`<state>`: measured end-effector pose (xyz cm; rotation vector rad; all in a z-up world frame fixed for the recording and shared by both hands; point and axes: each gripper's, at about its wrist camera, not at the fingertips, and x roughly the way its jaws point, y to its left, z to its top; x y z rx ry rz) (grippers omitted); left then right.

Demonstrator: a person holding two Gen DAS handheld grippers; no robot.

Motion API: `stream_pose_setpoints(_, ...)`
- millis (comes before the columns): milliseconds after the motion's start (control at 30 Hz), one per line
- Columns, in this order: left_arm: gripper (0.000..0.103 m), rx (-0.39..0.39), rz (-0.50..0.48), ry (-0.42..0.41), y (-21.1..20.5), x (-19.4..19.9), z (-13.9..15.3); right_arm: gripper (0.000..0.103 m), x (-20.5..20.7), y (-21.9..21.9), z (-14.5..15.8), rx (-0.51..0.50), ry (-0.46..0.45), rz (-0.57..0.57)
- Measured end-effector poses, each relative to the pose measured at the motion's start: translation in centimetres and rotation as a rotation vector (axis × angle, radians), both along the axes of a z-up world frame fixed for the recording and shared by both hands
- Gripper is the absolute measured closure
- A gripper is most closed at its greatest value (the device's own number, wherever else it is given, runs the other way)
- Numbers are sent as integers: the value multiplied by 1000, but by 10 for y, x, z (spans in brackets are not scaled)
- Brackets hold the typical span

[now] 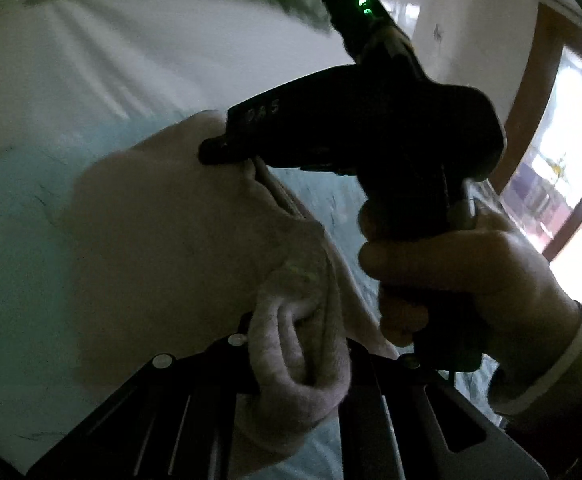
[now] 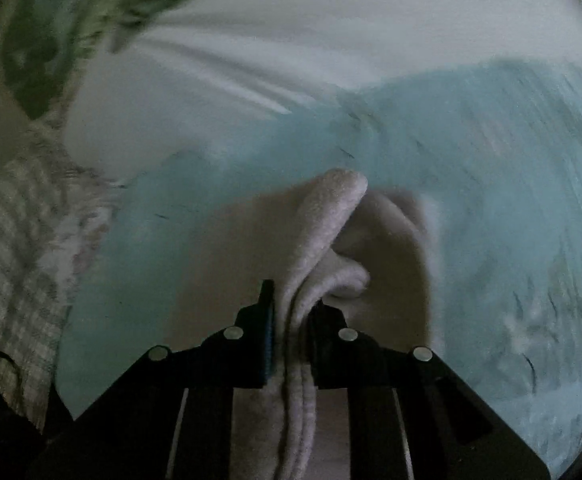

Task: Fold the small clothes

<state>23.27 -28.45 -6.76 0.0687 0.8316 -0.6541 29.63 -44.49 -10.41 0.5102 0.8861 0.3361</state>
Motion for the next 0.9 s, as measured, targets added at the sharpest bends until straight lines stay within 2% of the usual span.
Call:
stream_pose_setpoints(100, 96, 23, -21, 6, -17, 0, -13, 88, -8, -10, -11, 19, 3, -10)
stream_pose_setpoints(300, 96, 14, -50, -46, -23, -6, -1, 89, -22, -24, 9, 50, -86, -42)
stream_pose_setpoints(433, 96, -13, -74, -73, -26, -15, 9, 90, -25, -38, -3, 92, -67, -78)
stream_pose_setpoints(500, 96, -15, -84, -42, -29, -13, 3, 90, -24, -38, -14, 82, -24, -93)
stream_pose_setpoints(567, 96, 3, -106, 8, -34, -4, -16, 90, -22, -33, -26, 28, 19, -95)
stream_pose_setpoints(633, 94, 28, -113, 46, -43, -2, -35, 90, -25, -32, -29, 8, 25, -96)
stream_pose_setpoints(700, 90, 36, -121, 56, -41, -5, -42, 86, -31, -31, -23, -11, 13, -104)
stream_pose_setpoints(733, 81, 31, -126, 55, -38, -7, -41, 83, -34, -30, -19, -21, 10, -112)
stream_pose_setpoints(767, 75, 17, -138, 62, -34, -10, -39, 68, -37, -29, -15, -29, 9, -119)
stream_pose_setpoints(800, 60, -7, -154, 77, -27, -10, -36, 44, -41, -29, -12, -39, 7, -125)
stream_pose_setpoints(833, 46, -26, -156, 86, -16, -10, -33, 31, -46, -29, -8, -45, 0, -129)
stream_pose_setpoints(867, 42, -38, -152, 88, -8, -15, -29, 17, -52, -29, -5, -51, -9, -136)
stream_pose_setpoints(900, 38, -55, -148, 87, 3, -19, -25, 16, -59, -29, -1, -51, -25, -138)
